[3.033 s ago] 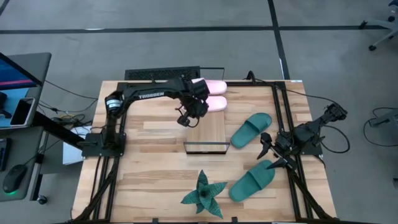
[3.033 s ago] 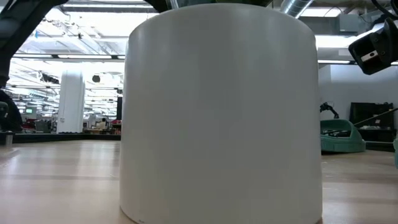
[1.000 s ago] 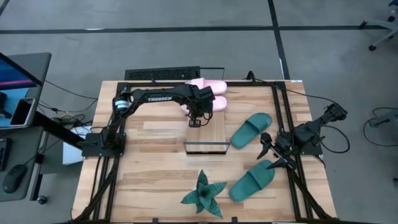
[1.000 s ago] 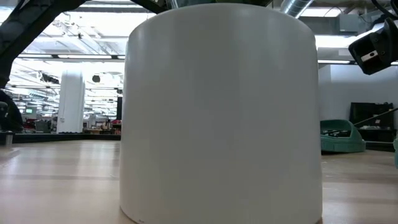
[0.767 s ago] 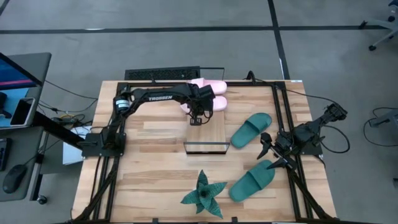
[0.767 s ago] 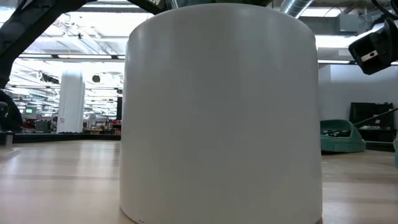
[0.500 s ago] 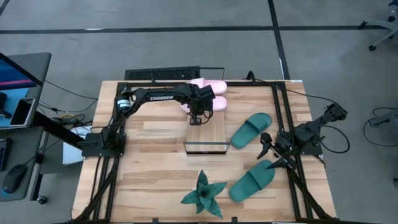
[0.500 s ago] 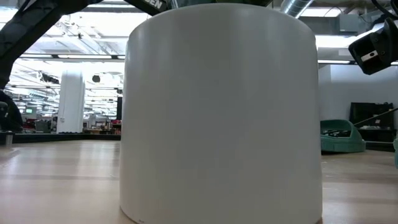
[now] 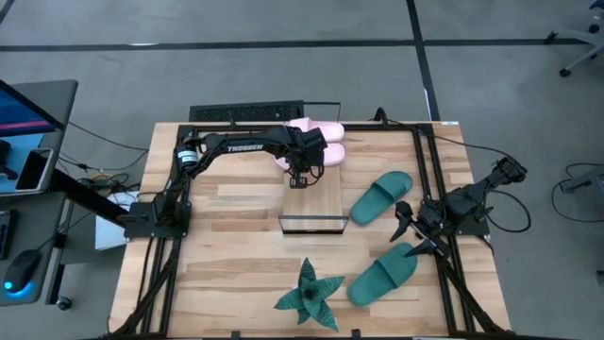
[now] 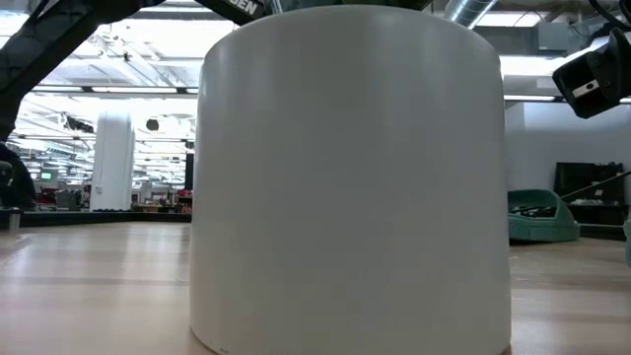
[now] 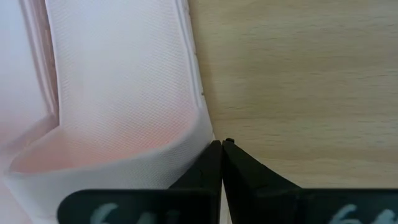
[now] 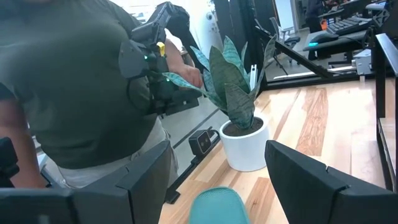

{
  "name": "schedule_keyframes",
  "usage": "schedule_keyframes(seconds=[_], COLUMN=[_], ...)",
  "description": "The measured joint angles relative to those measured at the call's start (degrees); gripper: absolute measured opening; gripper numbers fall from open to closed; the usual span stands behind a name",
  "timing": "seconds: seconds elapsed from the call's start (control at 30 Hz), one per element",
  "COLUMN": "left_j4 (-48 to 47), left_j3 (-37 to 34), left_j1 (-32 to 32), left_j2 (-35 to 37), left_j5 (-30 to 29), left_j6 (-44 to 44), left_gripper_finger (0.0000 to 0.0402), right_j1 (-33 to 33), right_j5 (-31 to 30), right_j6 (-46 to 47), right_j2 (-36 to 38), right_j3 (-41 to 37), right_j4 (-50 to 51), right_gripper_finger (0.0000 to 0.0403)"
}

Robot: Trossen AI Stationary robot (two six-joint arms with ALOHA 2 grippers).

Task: Pick and place slides into the shelf
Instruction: Put the pink slipper on the shelf

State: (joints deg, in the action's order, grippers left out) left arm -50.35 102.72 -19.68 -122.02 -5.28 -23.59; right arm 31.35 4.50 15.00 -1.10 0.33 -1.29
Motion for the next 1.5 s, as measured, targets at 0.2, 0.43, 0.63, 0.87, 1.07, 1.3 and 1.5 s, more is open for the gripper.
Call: schedule_keyframes(seconds=[0.2, 0.43, 0.63, 0.87, 1.07, 1.3, 1.5], left_j4=[0.44, 0.8, 0.54, 0.06, -0.21, -0.28, -0.42], left_j3=[0.0, 0.0, 0.0, 0.0, 0.0, 0.0, 0.0], left_j1=[-0.58, -1.2, -1.34, -1.36, -1.33, -1.27, -0.85], left_j2=[0.0, 0.0, 0.0, 0.0, 0.0, 0.0, 0.0], left_j5=[-0.5, -0.44, 0.97, 1.38, 1.51, 2.25, 2.43], left_j6=[-0.61, -0.63, -1.25, -2.12, -2.27, -2.25, -2.25], left_gripper_finger=[0.0, 0.0, 0.0, 0.0, 0.0, 0.0, 0.0], right_j1=[0.0, 0.01, 0.02, 0.02, 0.02, 0.01, 0.02], right_j5=[-0.01, -0.01, 0.01, -0.01, -0.01, -0.01, 0.01], right_j6=[0.0, 0.0, 0.0, 0.0, 0.0, 0.0, 0.0], right_j2=[0.0, 0.0, 0.0, 0.0, 0.0, 0.0, 0.0], right_j3=[0.01, -0.01, 0.01, 0.01, -0.01, -0.01, 0.01], right_j4=[0.0, -0.01, -0.01, -0.01, 0.0, -0.01, 0.01], right_gripper_finger=[0.0254, 0.0254, 0.0254, 0.0254, 0.0254, 0.0254, 0.0254])
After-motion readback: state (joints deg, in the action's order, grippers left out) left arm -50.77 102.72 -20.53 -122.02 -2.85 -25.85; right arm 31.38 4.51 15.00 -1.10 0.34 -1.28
